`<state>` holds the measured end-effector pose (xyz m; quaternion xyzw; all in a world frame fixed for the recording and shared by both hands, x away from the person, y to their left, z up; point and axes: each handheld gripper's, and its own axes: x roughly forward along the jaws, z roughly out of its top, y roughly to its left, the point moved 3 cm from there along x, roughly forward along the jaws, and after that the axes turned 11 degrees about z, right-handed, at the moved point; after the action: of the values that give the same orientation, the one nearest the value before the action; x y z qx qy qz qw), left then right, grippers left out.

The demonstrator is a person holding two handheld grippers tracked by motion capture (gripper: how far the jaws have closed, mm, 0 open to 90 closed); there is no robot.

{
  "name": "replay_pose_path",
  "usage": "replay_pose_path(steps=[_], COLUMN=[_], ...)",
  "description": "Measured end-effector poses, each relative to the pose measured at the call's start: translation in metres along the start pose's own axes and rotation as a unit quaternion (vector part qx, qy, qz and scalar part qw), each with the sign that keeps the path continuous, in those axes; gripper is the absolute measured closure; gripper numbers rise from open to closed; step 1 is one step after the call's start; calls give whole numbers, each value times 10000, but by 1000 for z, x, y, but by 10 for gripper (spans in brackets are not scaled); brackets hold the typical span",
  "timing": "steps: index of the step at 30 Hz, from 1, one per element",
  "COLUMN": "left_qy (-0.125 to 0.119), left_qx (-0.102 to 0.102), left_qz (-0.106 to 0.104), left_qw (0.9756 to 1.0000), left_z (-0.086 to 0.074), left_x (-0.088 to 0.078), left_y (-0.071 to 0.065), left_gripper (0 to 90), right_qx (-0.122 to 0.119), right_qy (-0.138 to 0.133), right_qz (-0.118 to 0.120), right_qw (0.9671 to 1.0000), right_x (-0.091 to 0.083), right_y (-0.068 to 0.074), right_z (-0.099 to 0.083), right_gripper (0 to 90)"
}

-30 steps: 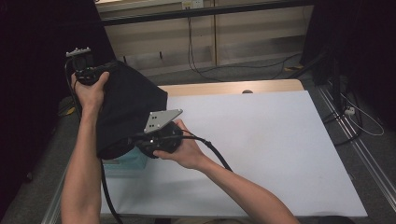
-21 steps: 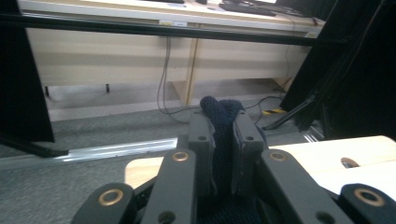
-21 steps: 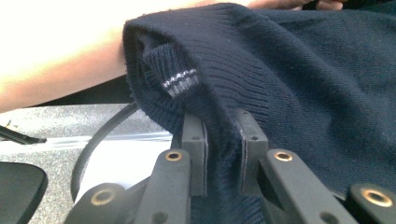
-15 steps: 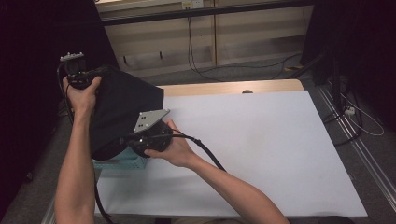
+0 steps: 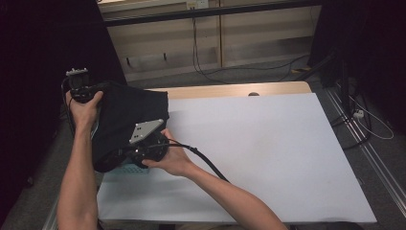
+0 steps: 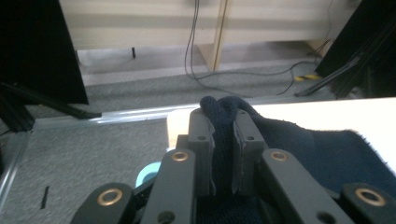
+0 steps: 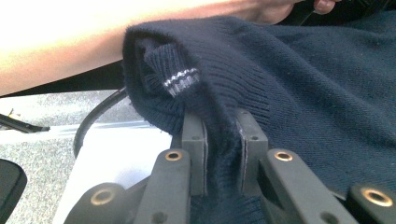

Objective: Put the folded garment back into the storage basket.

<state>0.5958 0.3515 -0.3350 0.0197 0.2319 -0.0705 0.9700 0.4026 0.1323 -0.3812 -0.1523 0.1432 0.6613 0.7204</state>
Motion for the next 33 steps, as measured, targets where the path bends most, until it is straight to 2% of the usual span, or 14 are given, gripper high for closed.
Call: replay_pose_path(steps=[2,5,10,13,15,19,26,28,29,31,33], left_qy=[90,139,316,377,430,550,732,824,800,799,777], left_qx=[113,77,158,348,370,314,220,267,238,339,346], left_qz=[44,32,91,207,219,184,255,273,292,391,415], left_qw=[9999,9999,9993,9985,9981,9978,9968,9959,9961,9955,9955], left_z=[-5,-9,-15,-19,-23,-32,-43,-46,-47,-48,-48], left_x=[5,12,21,26,30,37,43,45,45,46,46], left_y=[2,5,5,5,6,8,13,14,14,14,14], left_gripper=[807,805,805,803,802,802,800,798,796,791,788], right_qx=[34,45,70,80,124,126,173,188,190,183,207], right_qy=[9,53,98,142,171,261,264,267,272,287,280], right_qz=[8,-12,-49,-58,-30,-6,43,58,55,62,77], right_qw=[10000,10000,9999,9998,9998,9996,9995,9994,9994,9994,9994], right_x=[3,7,12,15,18,23,27,28,28,28,29], right_y=[0,-1,-4,-5,-6,-6,-8,-8,-8,-9,-10], right_z=[-2,-4,-4,-6,-8,-11,-13,-14,-14,-14,-14], right_gripper=[774,774,772,772,772,771,771,770,770,770,770])
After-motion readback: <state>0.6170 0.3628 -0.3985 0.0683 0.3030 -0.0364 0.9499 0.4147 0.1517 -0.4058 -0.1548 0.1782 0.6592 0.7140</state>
